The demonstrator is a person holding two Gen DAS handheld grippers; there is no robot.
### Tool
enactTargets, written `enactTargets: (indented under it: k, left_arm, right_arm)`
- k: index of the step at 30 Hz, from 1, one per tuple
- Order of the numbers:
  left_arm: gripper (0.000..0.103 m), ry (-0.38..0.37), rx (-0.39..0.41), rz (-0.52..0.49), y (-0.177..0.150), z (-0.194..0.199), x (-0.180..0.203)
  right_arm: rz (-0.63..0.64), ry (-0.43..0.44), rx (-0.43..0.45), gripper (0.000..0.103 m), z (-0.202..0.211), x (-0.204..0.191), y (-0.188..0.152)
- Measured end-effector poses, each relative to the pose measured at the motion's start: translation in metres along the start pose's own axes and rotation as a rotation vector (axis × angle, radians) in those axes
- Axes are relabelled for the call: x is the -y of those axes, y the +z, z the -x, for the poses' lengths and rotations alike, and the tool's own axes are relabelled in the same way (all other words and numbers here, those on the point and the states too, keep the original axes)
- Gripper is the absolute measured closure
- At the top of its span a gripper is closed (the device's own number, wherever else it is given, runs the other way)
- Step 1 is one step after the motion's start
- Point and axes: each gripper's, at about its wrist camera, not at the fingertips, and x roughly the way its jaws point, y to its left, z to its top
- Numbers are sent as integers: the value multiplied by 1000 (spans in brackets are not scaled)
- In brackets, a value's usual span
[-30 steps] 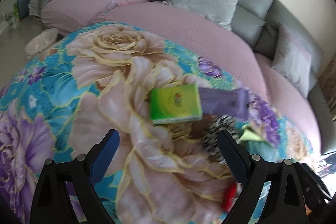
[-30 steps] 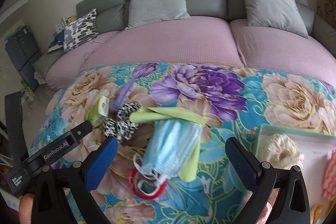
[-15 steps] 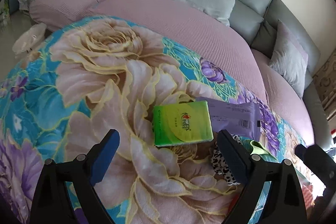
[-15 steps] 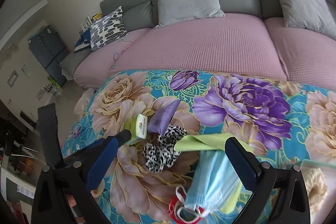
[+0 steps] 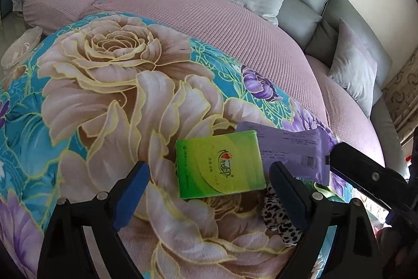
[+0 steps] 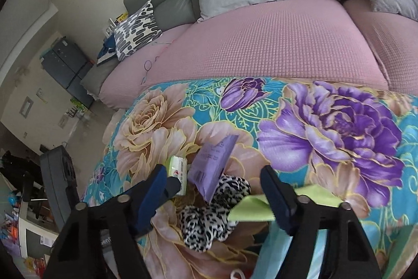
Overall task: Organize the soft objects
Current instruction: 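Grasp the green tissue pack with the left gripper while the right gripper grasps the purple packet, then carry the tissue pack and purple packet over the white tray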
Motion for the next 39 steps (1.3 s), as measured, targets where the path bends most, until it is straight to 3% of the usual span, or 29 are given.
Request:
enactTargets:
  k: [5,11,15,29,39]
  left_arm:
    - [18,1,0,-7,0,-4,-2]
    - [37,12,0,-10,1,-8,-4]
    - [37,4,8,-14,0,-7,-5]
    - [37,33,14,2,-4,4,-5]
    - [38,51,58,-23,-9,44,14]
  right_arm:
    - [7,8,-25,47,-19,1,1]
    - [13,23,-29,65,-30,1,0]
    - [6,28,-27,75,-33,2,-1]
    - [-12,53,8,88,-16,1,-2]
    - [-51,65,110,88,43,2,-11]
